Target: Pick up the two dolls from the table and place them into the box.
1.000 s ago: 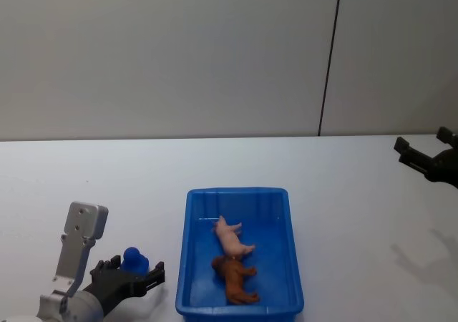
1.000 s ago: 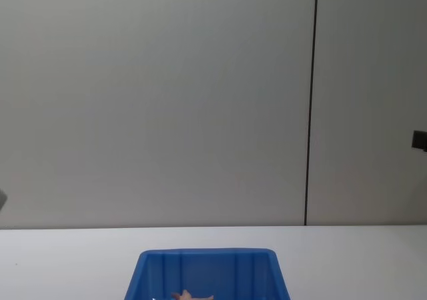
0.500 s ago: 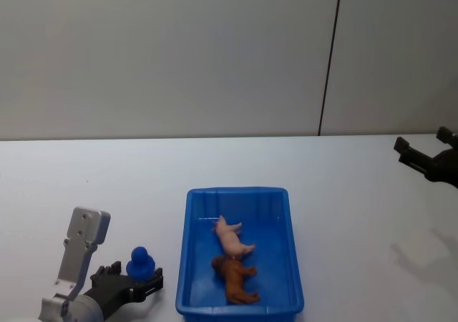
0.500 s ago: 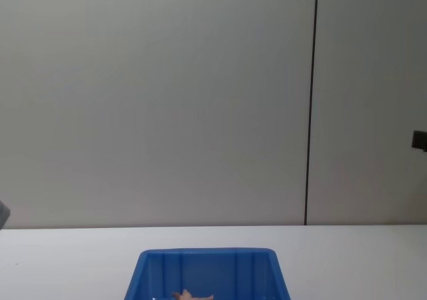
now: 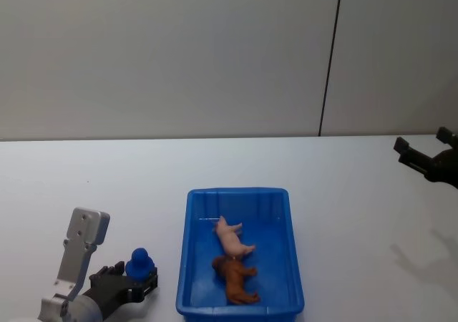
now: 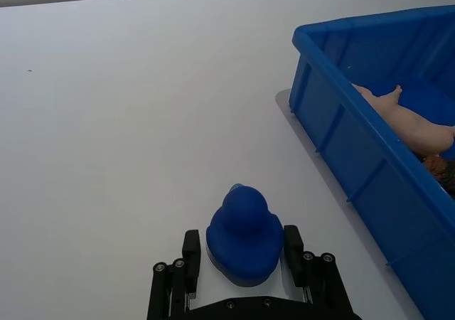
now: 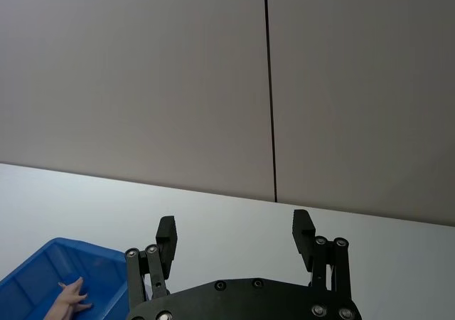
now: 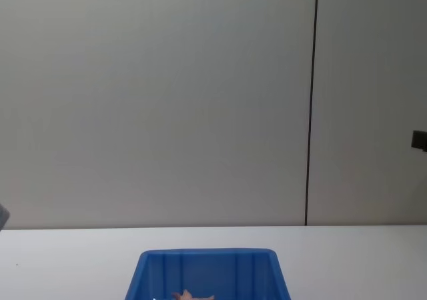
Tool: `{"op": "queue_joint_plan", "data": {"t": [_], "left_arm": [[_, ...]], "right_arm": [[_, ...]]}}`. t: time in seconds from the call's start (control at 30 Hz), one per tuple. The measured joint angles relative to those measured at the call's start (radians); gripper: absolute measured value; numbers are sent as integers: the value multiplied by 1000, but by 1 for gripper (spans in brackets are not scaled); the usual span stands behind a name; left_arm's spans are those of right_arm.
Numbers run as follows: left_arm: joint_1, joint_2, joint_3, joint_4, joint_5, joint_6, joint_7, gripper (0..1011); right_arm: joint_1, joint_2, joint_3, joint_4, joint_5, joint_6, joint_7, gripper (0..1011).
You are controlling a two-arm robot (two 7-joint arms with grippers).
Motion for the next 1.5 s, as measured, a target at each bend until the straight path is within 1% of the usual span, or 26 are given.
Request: {"op": "queue_joint_plan", "data": {"t": [0.33,0.43,0.73,0.9,1.07,1.2,1.3,1.5], "left_arm": [[-1,-1,0,2,3,0,-2,684],[2,1,-1,0,5,-9,-2,661],[19,17,-14,-37,12,-69,22,606],[31,34,-29,-73,16,-112,39,567],[37,50,-45,-114,19,-143,44,541],[36,63,-56,-143,21,-161,33,517],[27,73,-67,-168,23,-168,4,491],[9,79,-76,-185,25,-165,-52,452]], "right_arm": [[0,0,0,0,0,0,0,1001],[0,0,0,0,0,0,0,1001],[0,0,0,0,0,0,0,1001],[0,0,0,0,0,0,0,1001],[0,0,0,0,0,0,0,1001],[0,0,0,0,0,0,0,1001],[0,0,0,0,0,0,0,1001],[0,0,0,0,0,0,0,1001]]}}
